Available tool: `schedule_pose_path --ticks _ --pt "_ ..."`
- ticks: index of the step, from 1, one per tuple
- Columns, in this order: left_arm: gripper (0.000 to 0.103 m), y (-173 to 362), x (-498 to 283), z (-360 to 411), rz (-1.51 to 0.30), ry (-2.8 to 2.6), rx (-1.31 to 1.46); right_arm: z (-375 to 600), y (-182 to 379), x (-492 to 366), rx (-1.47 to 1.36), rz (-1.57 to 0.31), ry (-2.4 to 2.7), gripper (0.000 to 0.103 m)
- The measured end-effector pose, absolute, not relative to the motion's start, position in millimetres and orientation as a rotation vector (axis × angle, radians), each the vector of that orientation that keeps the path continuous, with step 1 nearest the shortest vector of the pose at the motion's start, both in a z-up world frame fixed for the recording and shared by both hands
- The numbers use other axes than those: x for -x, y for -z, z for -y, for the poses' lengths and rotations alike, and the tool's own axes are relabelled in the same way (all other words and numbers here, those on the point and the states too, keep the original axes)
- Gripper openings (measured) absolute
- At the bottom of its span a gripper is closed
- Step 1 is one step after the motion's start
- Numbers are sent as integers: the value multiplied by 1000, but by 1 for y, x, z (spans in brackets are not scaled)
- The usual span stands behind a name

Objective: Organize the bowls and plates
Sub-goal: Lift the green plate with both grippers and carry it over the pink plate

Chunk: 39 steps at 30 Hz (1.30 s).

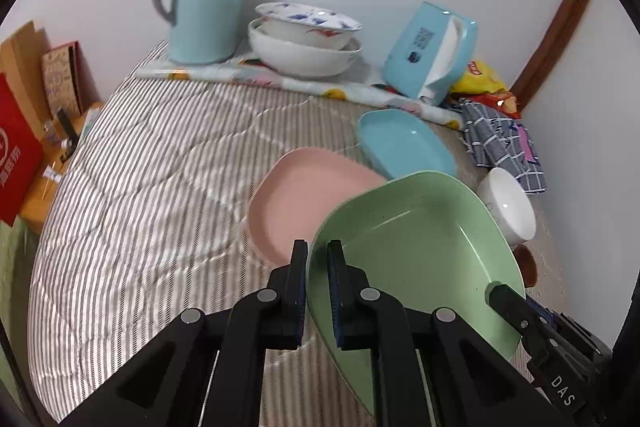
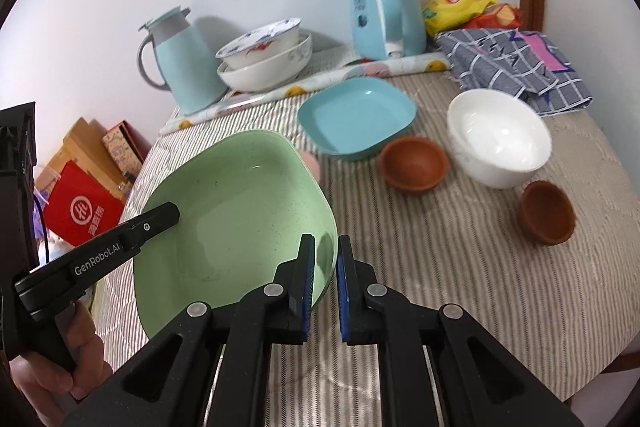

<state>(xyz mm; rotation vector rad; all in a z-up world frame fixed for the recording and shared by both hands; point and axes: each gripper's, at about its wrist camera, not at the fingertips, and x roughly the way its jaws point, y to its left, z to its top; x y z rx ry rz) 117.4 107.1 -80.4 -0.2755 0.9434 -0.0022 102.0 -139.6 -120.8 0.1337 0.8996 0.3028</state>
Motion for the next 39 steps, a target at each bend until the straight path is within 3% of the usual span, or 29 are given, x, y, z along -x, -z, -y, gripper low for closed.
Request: schedule_pose_path --ticks 39 --pt "10 135 -166 -152 -1024 -88 287 72 167 -176 30 -1025 -348 10"
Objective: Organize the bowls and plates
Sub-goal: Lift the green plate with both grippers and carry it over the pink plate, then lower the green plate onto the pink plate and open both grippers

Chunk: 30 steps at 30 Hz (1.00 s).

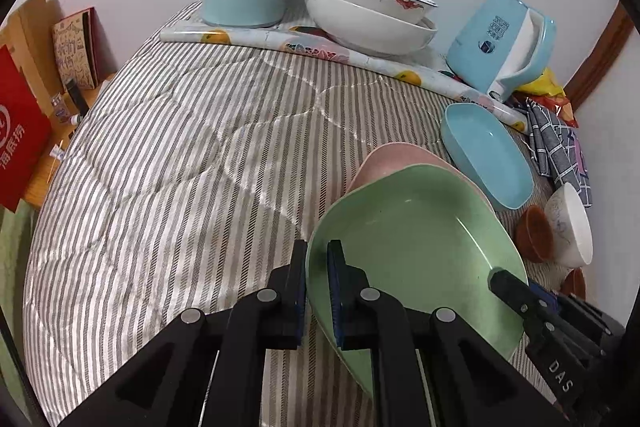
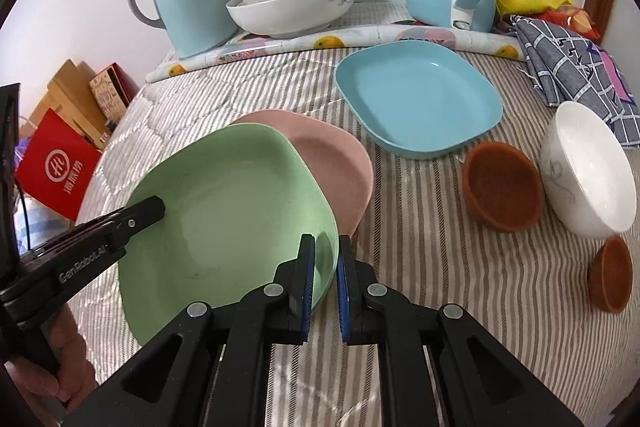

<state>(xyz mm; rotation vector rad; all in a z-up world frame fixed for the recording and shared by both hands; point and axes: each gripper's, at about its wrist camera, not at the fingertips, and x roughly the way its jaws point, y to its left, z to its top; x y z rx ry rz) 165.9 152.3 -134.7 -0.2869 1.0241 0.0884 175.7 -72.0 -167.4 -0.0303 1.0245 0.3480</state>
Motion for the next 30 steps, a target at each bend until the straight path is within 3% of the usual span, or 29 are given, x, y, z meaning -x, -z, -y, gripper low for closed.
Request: schedule_pose_path --ticks 20,23,26,27,30 --pt "15 143 -179 -137 -1053 -88 228 65 171 -219 128 -957 -387 15" --pt "19 141 -177 -133 -1065 -76 213 64 171 -221 129 -946 -409 21" --pt "38 137 -174 -130 -1059 -85 181 65 169 -219 111 -920 -414 48" --pt "44 135 -173 -129 -1057 -90 174 65 167 -217 118 -904 -408 52" --pt "44 128 -167 -130 -1037 -98 169 69 160 -209 120 -874 -400 52"
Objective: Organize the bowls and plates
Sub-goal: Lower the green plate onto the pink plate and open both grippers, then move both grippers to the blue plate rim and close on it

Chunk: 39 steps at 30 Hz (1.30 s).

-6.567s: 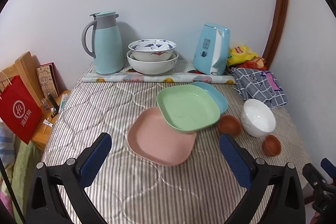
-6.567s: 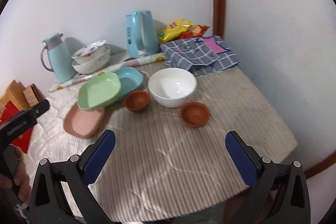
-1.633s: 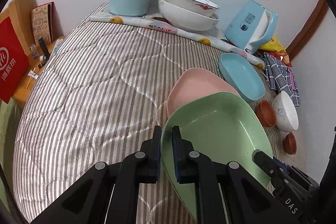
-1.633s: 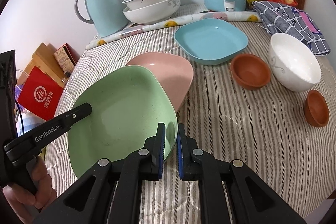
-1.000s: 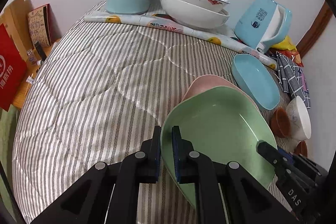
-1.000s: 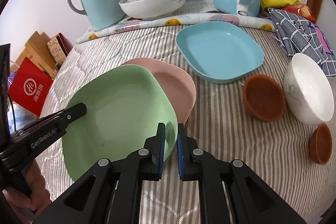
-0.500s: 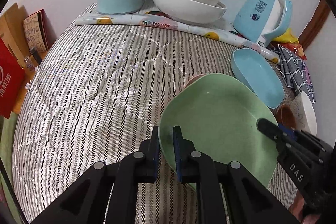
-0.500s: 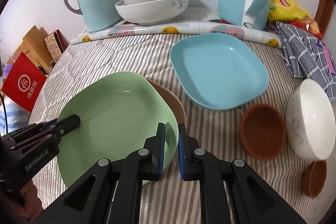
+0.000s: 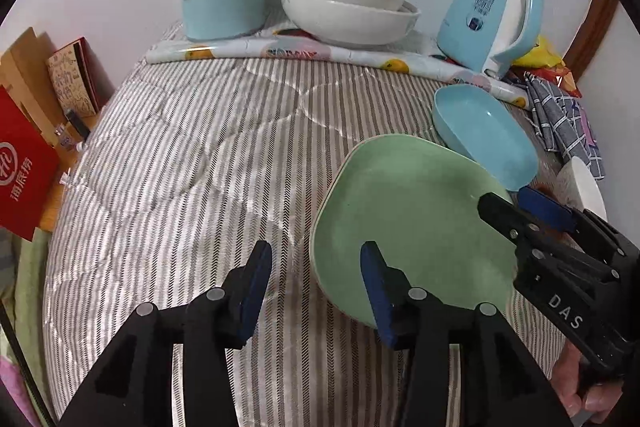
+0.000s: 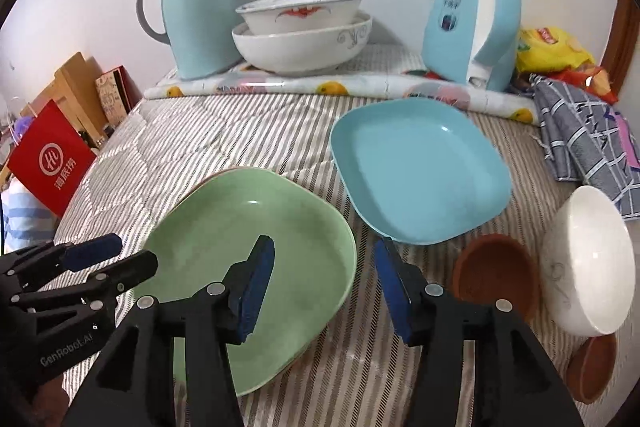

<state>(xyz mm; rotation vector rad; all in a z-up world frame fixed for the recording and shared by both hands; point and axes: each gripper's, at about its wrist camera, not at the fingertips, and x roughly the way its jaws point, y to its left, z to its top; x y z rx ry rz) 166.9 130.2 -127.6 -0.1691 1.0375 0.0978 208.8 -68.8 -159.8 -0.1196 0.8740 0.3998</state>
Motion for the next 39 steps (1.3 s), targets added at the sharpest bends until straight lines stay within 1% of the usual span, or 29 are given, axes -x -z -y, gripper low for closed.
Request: schedule_pose_path --ticks 2,6,8,14,16,18,20,27,30,36,39 --pt "44 123 -164 -131 -1031 -102 176 75 155 -203 108 -868 -396 54" --pt "44 114 -156 -127 -1015 -101 176 91 146 -190 82 -875 -364 70" --pt "44 108 -152 -123 -1003 -94 180 103 142 -183 66 -891 -333 75" --pt "44 89 -139 -103 -965 -67 170 149 127 -155 -31 -909 -267 82" --pt "44 81 -133 -94 -948 -55 164 165 122 -146 -75 -905 -275 83" --pt "44 75 -128 -87 -934 -40 163 180 118 -135 -108 -893 -278 86" --pt "44 67 -123 -79 -925 -34 159 194 116 -124 -132 -897 -248 86" --pt "44 47 -111 -66 -878 -34 132 230 102 -86 -101 -765 -192 86" --pt "44 37 -110 -62 -861 -32 123 241 93 -77 -118 -748 -179 86" --pt "44 23 -111 -62 -849 -8 131 249 72 -67 -57 -695 -84 86" --pt "44 21 -115 -66 -857 2 138 249 68 -73 -81 -694 -111 86"
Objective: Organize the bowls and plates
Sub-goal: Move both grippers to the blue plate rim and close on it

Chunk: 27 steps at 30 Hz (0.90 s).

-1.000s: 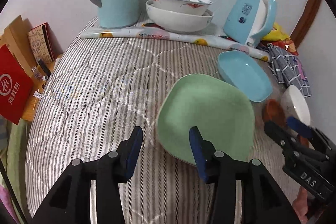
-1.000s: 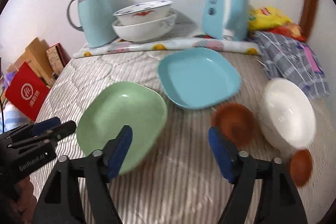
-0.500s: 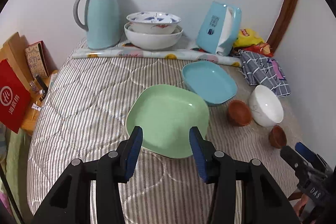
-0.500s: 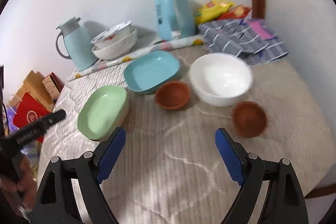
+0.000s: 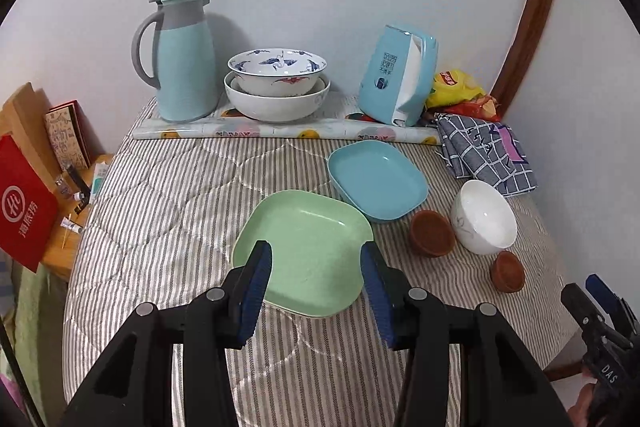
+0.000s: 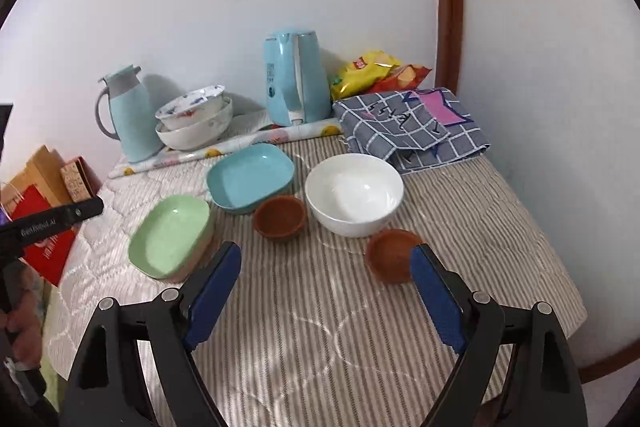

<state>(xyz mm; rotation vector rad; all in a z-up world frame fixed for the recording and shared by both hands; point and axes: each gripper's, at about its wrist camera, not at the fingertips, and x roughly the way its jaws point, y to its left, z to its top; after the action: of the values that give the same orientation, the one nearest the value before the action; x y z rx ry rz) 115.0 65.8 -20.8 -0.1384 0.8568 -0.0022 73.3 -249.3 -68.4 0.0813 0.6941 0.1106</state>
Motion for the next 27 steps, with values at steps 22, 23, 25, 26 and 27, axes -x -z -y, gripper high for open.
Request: schedule_pose_path --ticks 22,23,25,26,27 --pt "44 43 -191 -75 -910 -3 132 223 71 -150 -49 -746 -166 82" --pt "44 46 -197 -75 -915 -1 133 222 72 -154 -46 -747 -170 82" --pt "44 50 -205 -76 -924 -2 134 219 74 -163 -41 -747 -176 81" --pt "44 52 -209 -75 -929 -3 134 217 75 -170 -38 -750 -181 80" --pt "44 55 -213 -75 -934 -2 133 214 77 -176 -35 -756 -184 78"
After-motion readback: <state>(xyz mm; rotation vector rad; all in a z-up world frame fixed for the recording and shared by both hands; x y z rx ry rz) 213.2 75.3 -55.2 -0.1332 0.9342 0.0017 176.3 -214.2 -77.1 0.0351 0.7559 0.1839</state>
